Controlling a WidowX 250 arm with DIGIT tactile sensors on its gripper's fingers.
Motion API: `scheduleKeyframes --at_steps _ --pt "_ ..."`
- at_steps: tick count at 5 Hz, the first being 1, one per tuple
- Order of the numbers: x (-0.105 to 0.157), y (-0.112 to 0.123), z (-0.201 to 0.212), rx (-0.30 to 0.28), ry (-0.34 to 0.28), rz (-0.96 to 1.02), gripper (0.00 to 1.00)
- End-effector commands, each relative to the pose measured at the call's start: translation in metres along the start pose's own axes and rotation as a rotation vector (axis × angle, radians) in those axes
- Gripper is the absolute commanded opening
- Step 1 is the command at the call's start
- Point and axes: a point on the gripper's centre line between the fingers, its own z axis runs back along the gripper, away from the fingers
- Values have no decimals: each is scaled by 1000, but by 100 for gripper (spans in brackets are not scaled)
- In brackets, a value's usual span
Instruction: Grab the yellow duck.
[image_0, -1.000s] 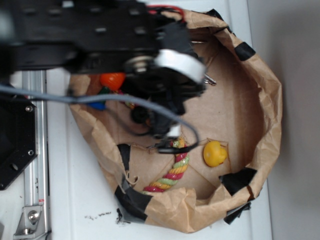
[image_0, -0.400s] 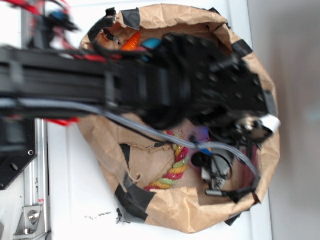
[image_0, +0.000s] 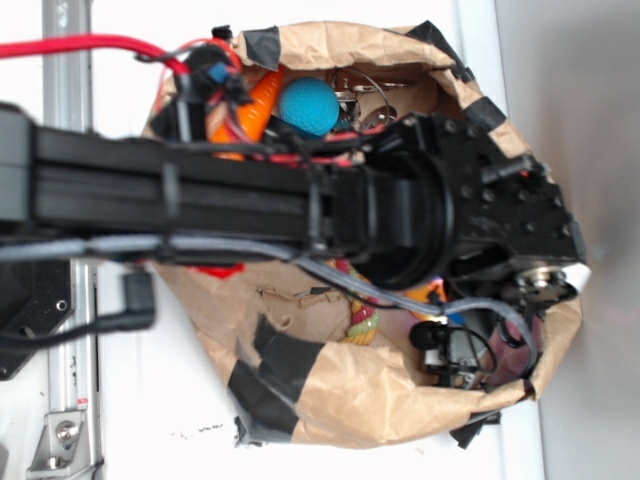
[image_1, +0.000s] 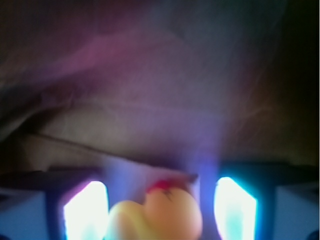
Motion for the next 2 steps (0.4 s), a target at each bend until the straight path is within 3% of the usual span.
scheduleKeyframes --at_steps 1,2 --pt "-2 -11 21 16 -28 -20 0" --pt "-10 6 55 9 -83 24 0"
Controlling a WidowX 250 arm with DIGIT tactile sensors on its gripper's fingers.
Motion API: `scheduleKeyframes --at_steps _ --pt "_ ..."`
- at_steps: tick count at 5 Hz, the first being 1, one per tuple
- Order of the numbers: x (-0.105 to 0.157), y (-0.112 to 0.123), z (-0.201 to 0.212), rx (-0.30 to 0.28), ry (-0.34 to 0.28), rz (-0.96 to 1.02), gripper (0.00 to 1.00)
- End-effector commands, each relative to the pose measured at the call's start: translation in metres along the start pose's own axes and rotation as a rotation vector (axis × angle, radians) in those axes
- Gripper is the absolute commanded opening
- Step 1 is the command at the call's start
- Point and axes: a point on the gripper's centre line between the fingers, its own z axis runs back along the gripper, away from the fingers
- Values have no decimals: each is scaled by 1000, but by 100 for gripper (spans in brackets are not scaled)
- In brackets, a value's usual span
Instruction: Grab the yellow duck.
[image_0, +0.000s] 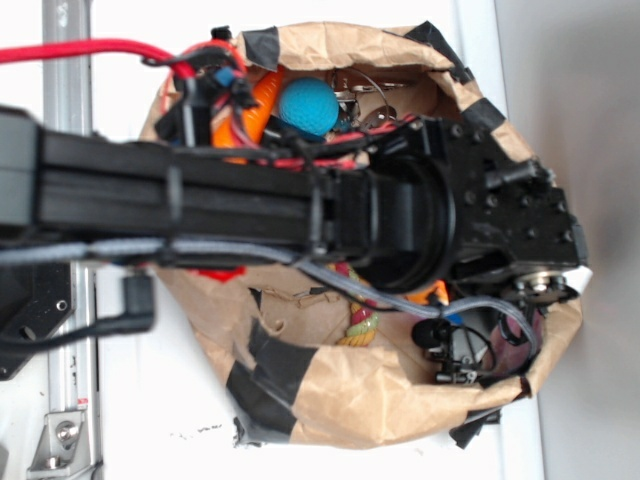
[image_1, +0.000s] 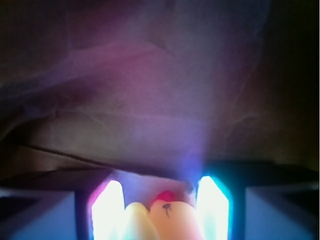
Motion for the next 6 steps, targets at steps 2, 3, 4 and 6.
scheduleKeyframes --at_steps 2,3,4,6 --pt "-49 41 115 -6 -199 150 0" --pt "-74 39 137 19 -212 176 0" --pt "-95 34 155 70 -245 197 0" --pt "-96 48 161 111 -253 207 0"
